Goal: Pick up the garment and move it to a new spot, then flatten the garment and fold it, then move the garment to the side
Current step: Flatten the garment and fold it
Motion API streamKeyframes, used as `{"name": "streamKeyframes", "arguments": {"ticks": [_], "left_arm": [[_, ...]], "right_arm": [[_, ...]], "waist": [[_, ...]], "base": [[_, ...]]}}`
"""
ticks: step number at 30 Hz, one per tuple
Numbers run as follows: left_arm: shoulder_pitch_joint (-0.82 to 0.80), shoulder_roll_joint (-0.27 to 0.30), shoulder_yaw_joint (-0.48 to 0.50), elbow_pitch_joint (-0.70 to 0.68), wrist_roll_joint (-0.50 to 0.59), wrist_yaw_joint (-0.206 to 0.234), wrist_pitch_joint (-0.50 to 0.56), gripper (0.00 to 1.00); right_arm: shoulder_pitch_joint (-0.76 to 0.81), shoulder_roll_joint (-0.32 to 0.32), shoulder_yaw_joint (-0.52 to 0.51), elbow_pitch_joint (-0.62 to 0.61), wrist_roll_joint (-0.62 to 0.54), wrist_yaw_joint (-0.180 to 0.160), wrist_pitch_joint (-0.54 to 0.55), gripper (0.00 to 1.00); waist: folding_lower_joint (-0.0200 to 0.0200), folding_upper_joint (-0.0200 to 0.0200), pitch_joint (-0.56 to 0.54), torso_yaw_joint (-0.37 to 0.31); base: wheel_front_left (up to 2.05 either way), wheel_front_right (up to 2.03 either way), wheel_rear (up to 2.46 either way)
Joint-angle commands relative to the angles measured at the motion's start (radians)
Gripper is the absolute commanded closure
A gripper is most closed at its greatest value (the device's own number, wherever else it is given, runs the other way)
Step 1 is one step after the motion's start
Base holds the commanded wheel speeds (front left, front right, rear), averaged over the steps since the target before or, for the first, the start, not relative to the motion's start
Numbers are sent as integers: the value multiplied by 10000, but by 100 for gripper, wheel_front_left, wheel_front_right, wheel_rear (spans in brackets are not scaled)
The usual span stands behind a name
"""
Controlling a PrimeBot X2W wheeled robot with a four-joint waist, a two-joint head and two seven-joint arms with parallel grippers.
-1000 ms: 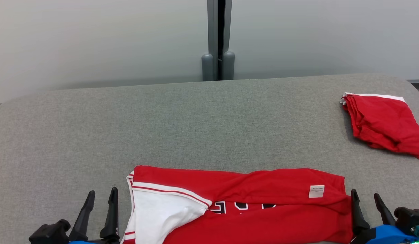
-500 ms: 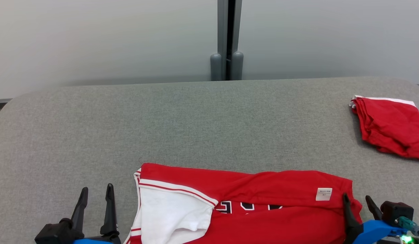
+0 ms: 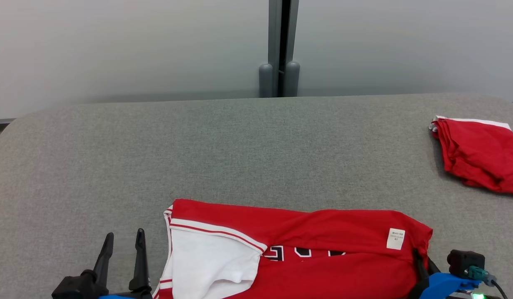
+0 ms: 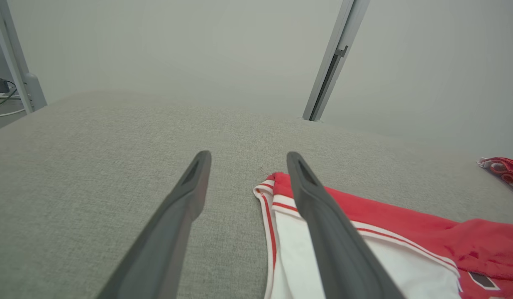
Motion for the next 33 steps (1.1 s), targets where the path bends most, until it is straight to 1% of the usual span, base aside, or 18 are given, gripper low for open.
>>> {"name": "streamKeyframes", "arguments": {"ticks": [1, 3, 5, 6, 8, 10, 12, 15, 17, 18, 21, 22, 26, 29, 33], "left_arm": [[44, -10, 21, -1, 59, -58, -43, 0], [28, -34, 16, 1, 107, -63, -44, 0], [13, -56, 14, 4, 137, -88, -44, 0], [-3, -71, 14, 3, 166, -87, -43, 0], [-6, -80, 6, 7, 189, -106, -43, 0], [-48, -122, 6, -7, 190, -131, -43, 0], [-100, -154, -19, 35, 204, -161, -43, 0], [-171, -194, -5, 91, 277, -193, -43, 0], [-221, -231, 5, 131, 298, -215, -43, 0], [-247, -246, 18, 149, 325, -223, -43, 0], [-306, -263, 19, 236, 386, -251, -43, 0], [-355, -288, -9, 281, 427, -286, -43, 0], [-429, -311, 25, 341, 475, -314, -43, 0], [-497, -339, -24, 421, 527, -354, -43, 0], [-587, -371, -32, 498, 577, -418, -43, 0]], "right_arm": [[26, 38, 8, 189, 37, -8, 36, 100], [-132, 8, -107, 89, 36, -16, 30, 100], [-278, -260, -291, -120, 92, -16, 119, 100], [-327, -418, -447, -236, 193, -16, 209, 100], [-454, -516, -952, -478, 740, -13, 548, 100], [-442, -1028, -1348, -849, 782, -13, 860, 100], [-322, -1333, -1629, -1235, 817, -11, 1131, 100], [-155, -1417, -1859, -1887, 1055, -5, 1558, 100], [-14, -1348, -1741, -2401, 1123, -5, 1809, 100], [48, -1213, -1596, -2664, 1204, -5, 1937, 100], [254, -735, -941, -3521, 1438, -5, 2279, 100], [408, -508, -293, -4138, 1608, -5, 2521, 100], [601, -112, 1263, -5175, 1988, -3, 2859, 100], [613, 20, 2667, -5541, 2495, -3, 3011, 100], [492, 28, 4668, -5540, 3783, -5, 2979, 100]], "waist": [[-1, -1, -13, -77], [-1, -1, -12, -185], [-1, -1, 6, -299], [-1, -1, 16, -350], [-1, -1, 44, -450], [-1, -1, 112, -527], [-1, -1, 170, -578], [-1, -1, 250, -639], [-1, -1, 283, -669], [-1, -1, 290, -684], [-1, -1, 285, -700], [-1, -1, 264, -679], [-1, -1, 217, -629], [-1, -1, 172, -529], [-1, -1, 153, -291]], "base": [[0, 0, 0], [0, 0, 0], [0, 0, 0], [0, 0, 0], [0, 0, 0], [0, 0, 0], [0, 0, 0], [0, 0, 0], [0, 0, 0], [0, 0, 0], [0, 0, 0], [0, 0, 0], [0, 0, 0], [0, 0, 0], [0, 0, 0]]}}
